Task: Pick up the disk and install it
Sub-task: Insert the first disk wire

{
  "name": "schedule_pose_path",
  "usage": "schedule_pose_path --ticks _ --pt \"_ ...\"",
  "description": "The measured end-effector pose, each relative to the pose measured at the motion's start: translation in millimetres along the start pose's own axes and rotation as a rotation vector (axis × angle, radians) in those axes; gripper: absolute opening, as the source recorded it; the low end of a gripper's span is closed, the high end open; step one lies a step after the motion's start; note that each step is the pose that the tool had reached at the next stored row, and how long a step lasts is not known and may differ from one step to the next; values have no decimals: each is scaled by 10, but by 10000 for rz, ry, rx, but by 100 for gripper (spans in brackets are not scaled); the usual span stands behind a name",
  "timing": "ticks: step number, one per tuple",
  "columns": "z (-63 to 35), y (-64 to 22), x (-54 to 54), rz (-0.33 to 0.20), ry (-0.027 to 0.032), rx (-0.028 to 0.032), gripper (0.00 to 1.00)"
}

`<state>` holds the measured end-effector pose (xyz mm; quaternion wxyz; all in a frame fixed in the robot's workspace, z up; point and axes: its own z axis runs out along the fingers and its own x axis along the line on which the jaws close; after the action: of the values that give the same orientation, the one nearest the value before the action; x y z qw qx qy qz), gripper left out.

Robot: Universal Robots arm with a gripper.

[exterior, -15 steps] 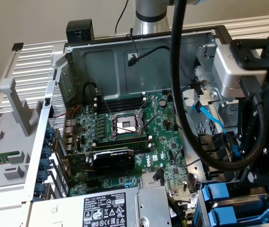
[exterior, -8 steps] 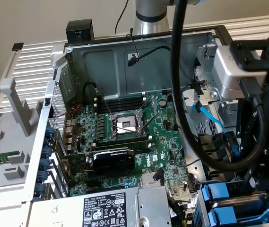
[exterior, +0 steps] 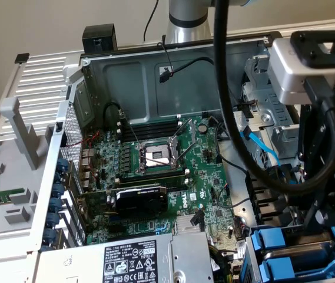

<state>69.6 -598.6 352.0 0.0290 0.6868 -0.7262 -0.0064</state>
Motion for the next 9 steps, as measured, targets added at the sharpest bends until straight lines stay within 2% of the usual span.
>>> schedule_pose_path --ticks 9 --pt "-357 29 -5 1 13 35 31"
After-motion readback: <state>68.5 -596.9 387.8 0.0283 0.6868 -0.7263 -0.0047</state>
